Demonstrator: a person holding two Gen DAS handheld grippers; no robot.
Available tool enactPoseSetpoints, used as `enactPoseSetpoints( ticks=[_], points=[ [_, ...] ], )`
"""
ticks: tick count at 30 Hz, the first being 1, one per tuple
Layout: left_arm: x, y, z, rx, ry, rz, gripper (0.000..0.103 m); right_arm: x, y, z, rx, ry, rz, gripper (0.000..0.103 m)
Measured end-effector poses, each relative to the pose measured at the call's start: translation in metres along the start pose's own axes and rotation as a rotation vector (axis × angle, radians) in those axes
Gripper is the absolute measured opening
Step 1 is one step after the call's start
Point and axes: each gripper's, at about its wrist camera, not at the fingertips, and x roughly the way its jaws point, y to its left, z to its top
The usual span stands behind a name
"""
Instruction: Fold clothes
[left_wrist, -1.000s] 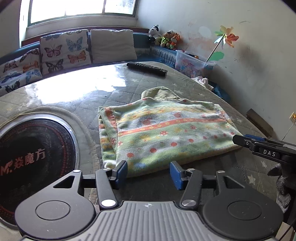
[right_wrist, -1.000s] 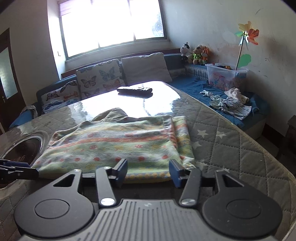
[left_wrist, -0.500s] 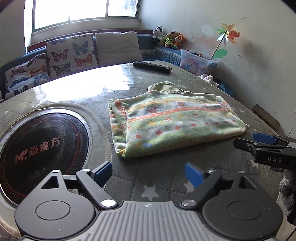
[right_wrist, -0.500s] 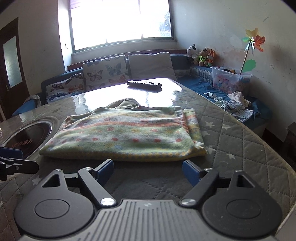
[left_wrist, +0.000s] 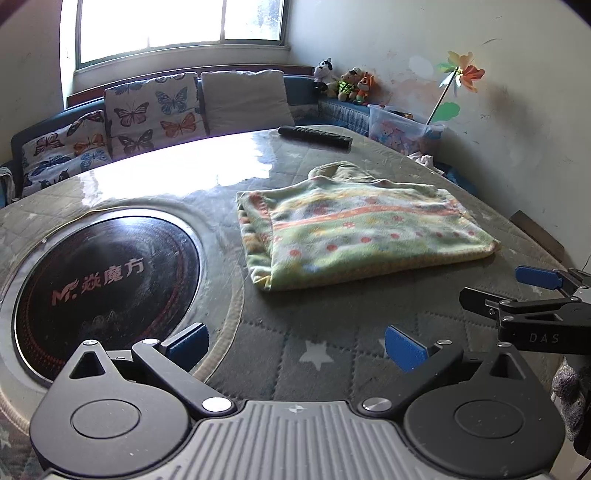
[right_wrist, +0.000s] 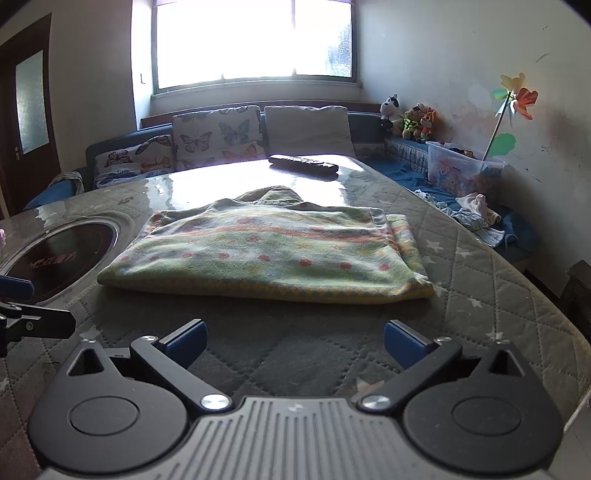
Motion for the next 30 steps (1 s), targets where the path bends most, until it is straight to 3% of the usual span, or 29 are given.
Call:
enactPoseSetpoints(
  ticks=[30],
  points=[
    [-0.006, -0.001, -0.013, -0.003, 0.014, 0.02, 0.103, 0.002, 0.008, -0.01, 0.012, 0.044, -0.025, 0.103]
  ],
)
